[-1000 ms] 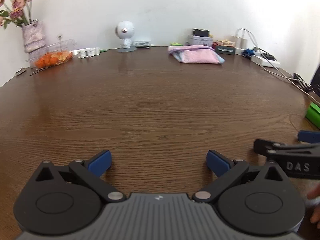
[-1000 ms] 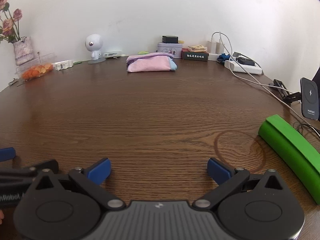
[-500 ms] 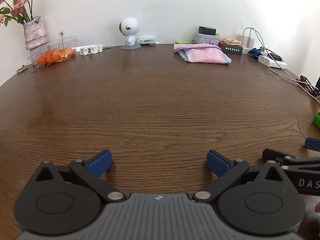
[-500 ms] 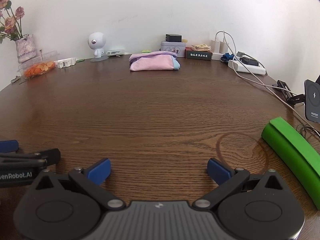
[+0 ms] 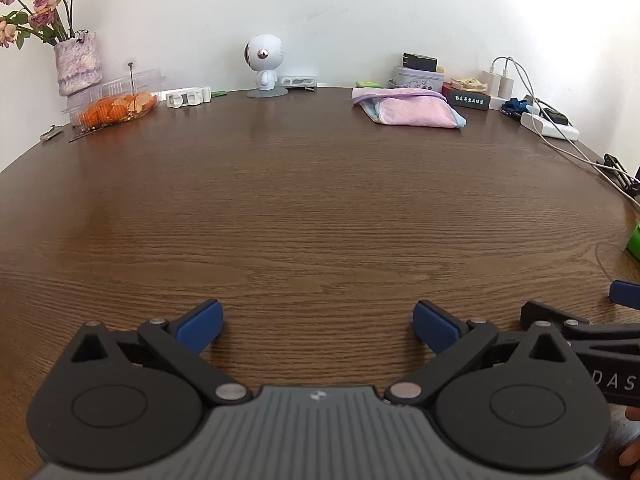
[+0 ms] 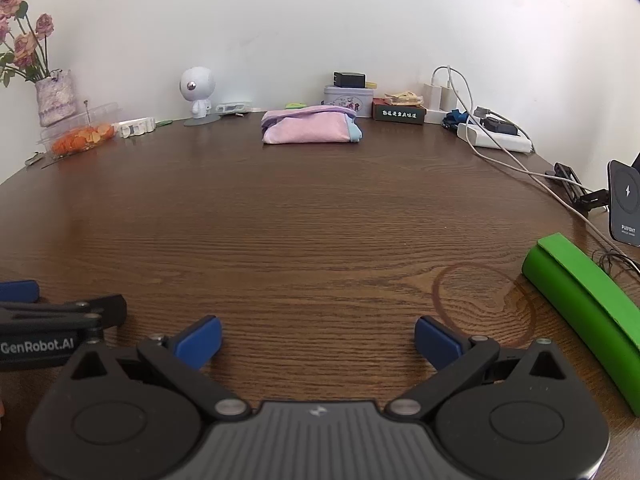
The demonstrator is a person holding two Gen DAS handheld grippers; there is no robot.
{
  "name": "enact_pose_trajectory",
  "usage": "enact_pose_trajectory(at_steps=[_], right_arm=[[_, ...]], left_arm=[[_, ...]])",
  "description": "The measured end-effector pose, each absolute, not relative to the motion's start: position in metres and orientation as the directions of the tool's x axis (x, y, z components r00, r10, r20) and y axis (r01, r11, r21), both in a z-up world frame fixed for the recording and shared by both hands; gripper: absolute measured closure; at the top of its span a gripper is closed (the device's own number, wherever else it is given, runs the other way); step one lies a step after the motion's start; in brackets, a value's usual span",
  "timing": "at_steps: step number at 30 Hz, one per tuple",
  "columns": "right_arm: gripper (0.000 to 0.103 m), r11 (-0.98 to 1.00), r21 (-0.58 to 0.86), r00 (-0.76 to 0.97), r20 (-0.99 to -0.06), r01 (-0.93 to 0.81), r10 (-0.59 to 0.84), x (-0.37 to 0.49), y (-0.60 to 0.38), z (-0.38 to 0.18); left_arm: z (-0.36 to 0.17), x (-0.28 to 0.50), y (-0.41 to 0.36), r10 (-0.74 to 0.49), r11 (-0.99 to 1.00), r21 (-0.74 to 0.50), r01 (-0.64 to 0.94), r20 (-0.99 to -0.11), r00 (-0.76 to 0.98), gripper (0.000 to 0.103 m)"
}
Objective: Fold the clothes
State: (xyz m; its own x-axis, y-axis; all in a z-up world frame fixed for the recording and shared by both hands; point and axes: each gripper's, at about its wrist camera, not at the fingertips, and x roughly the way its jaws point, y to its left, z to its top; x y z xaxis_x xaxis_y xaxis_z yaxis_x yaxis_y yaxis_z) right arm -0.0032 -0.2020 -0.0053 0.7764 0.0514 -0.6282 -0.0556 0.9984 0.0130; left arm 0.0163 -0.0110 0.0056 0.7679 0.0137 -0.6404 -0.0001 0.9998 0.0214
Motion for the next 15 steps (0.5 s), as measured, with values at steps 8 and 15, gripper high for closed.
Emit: enact_pose_trajectory(at_steps=[8,15], right_arm=[[0.000,0.998,0.014,0.776,-0.629,-0.054,0.051,-0.0030,-0.2024,-0.0053],[0.000,0.999,0.014,0.775,-0.629,-0.053,0.050,-0.0029,-0.2027,-0.0052]], left_arm=[[0.0038,0.0075,-0.0086,0.010,1.000,0.021,0.004,-0.627,0.779,0.001],[0.0035,0.0067,-0.0092,0.007,1.000,0.020,0.007,-0.627,0.779,0.001]])
